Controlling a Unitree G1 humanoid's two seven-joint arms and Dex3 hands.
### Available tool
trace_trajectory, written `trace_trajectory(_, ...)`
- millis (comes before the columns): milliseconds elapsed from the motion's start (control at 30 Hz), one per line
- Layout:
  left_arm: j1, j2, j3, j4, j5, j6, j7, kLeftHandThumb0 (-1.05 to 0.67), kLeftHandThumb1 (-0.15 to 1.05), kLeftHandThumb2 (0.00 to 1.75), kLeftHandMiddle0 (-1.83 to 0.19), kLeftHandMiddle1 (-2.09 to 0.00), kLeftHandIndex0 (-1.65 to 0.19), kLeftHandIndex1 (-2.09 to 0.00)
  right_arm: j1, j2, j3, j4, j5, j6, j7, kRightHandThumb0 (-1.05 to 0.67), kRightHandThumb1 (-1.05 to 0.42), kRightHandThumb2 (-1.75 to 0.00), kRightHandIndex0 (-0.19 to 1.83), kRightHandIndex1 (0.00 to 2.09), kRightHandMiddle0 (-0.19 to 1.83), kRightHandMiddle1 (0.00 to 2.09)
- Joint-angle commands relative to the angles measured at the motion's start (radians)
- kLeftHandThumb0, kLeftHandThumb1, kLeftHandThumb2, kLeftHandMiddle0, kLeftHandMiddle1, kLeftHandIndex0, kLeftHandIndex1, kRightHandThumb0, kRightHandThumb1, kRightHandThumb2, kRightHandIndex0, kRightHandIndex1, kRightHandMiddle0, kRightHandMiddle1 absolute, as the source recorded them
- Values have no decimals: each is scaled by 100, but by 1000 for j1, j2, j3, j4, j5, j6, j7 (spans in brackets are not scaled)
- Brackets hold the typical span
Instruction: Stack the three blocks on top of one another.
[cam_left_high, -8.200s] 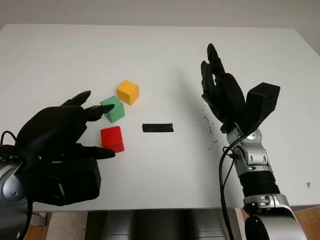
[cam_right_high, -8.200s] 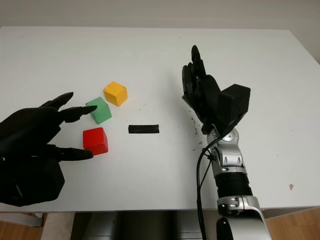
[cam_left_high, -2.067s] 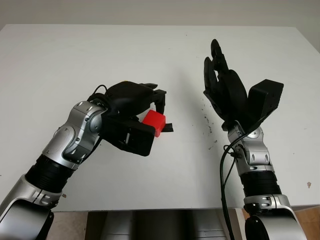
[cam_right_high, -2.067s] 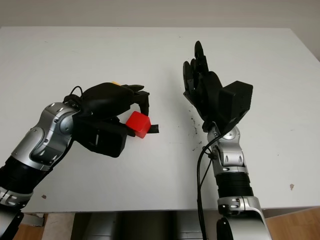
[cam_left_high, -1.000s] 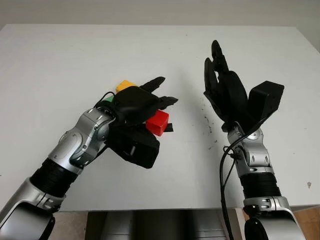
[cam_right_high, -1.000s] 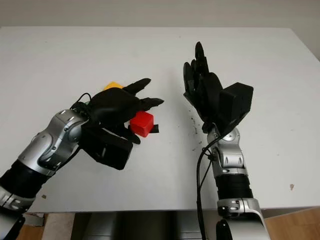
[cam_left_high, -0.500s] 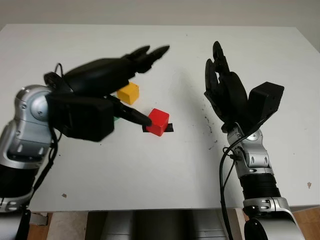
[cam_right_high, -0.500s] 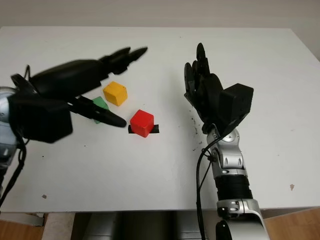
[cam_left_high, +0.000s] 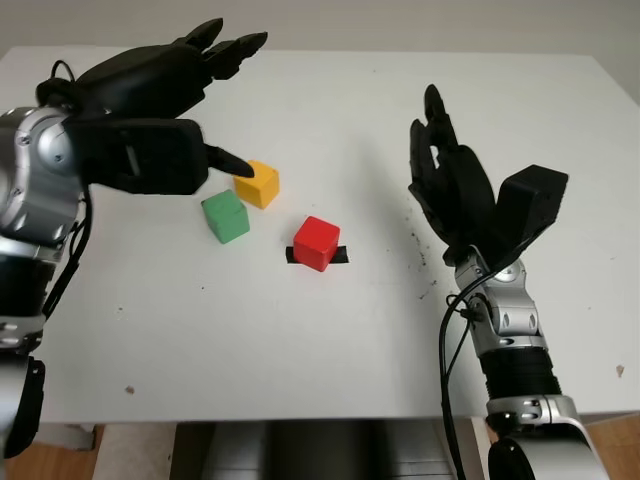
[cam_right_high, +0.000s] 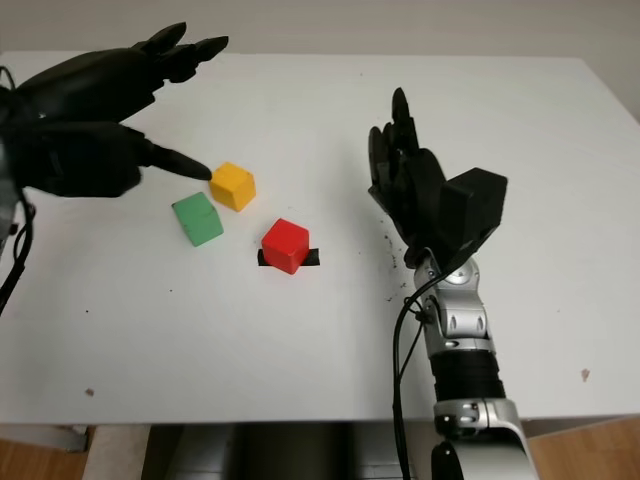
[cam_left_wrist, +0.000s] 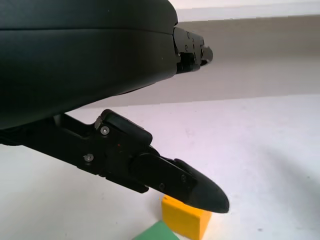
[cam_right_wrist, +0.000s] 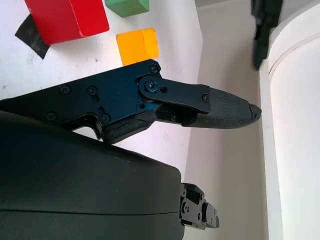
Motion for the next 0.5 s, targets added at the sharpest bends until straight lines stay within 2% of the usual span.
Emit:
trace_trajectory(0,-63,-10,-35,73,31,-39,33,-58,87,5,19,-1,-14,-9,1,-3,-3,-15,-2,-5,1,-74,-105,-60,-19,0,-19,0)
trace_trajectory(233,-218,-66,-176,367,185,-203,220,-62,88,6,0,-8,-33,-11,1,-2,2,-20,-6,2,-2,-75,-105,-60,-19,0,-19,0)
trace_trajectory(467,-309,-113,-285,521,301,-241,322,-66,85,5,7,-4,-34,-9,-1,-1,1,-16,-7,-7,-2,-74,-105,-61,-19,0,-19,0)
